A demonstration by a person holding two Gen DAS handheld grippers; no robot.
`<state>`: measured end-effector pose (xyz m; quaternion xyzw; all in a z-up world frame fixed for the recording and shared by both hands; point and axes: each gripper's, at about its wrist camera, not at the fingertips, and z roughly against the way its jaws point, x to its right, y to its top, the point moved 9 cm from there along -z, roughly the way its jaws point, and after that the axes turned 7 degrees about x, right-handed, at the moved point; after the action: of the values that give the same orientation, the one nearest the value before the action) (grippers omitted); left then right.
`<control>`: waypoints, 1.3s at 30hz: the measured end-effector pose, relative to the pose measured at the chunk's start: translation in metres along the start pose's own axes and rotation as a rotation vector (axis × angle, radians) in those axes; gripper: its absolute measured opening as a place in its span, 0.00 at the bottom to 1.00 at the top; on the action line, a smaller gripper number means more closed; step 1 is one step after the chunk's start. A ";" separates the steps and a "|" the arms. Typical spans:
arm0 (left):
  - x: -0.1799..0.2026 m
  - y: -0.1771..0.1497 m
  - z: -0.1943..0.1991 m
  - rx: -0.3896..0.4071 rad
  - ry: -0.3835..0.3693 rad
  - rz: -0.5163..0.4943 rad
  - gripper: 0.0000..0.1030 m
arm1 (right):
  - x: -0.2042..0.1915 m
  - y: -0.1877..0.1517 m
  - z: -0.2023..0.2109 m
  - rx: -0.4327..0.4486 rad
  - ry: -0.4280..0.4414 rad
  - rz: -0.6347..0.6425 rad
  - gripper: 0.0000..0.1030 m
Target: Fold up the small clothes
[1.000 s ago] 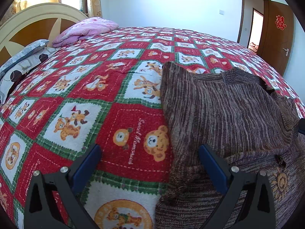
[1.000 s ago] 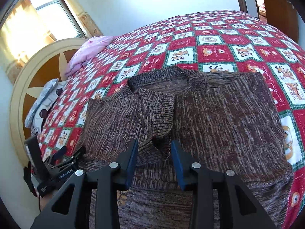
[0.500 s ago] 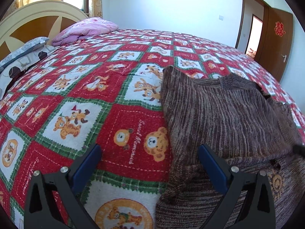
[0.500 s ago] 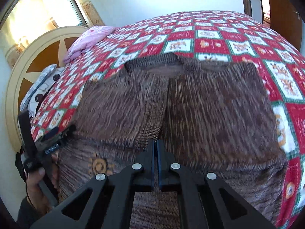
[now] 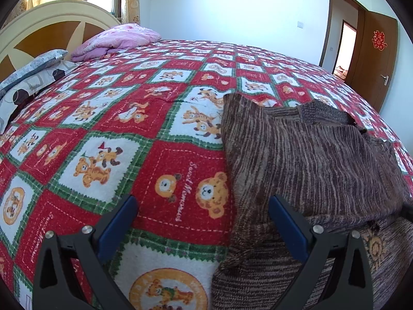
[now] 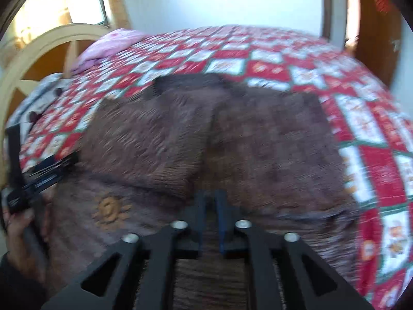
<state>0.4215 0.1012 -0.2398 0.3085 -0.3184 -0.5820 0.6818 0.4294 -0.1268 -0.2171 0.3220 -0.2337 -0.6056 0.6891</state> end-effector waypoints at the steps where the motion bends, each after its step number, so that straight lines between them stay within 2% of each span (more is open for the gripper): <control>1: -0.001 0.000 0.000 0.001 -0.003 0.003 1.00 | -0.003 0.004 0.005 0.031 0.018 -0.005 0.33; 2: -0.001 0.000 0.001 0.001 -0.004 0.004 1.00 | -0.010 0.009 0.011 0.065 0.060 -0.018 0.39; 4: -0.001 0.000 0.001 0.001 -0.003 0.003 1.00 | -0.022 0.017 0.017 0.097 0.096 -0.011 0.39; 5: -0.001 0.000 0.000 0.002 -0.005 0.001 1.00 | -0.029 0.021 0.017 0.103 0.113 -0.003 0.39; 7: -0.001 0.000 0.001 0.002 -0.005 0.001 1.00 | -0.046 0.028 0.010 0.093 0.200 -0.018 0.39; 9: -0.001 0.000 0.001 0.003 -0.007 0.002 1.00 | -0.055 0.032 0.001 0.083 0.230 -0.014 0.39; 13: -0.001 0.000 0.001 0.003 -0.006 0.001 1.00 | -0.055 0.004 -0.033 -0.070 0.177 0.027 0.39; 18: -0.002 -0.001 0.000 0.004 0.000 -0.001 1.00 | -0.052 -0.007 -0.024 -0.025 0.191 0.085 0.39; 21: 0.002 -0.002 -0.006 -0.028 0.043 -0.049 1.00 | -0.053 -0.006 -0.033 -0.028 0.157 0.111 0.39; 24: 0.000 -0.003 -0.003 -0.031 0.041 -0.041 1.00 | -0.054 -0.004 -0.034 -0.030 0.136 0.099 0.40; 32: 0.000 -0.011 0.013 -0.034 0.111 -0.054 1.00 | -0.051 -0.013 -0.024 0.017 0.150 0.153 0.40; 39: -0.002 -0.027 0.034 -0.044 0.094 -0.041 1.00 | -0.050 -0.019 -0.011 0.051 0.141 0.176 0.40</control>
<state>0.3777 0.0981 -0.2407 0.3270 -0.2667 -0.5875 0.6905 0.4169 -0.0767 -0.2349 0.3594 -0.2274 -0.5124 0.7461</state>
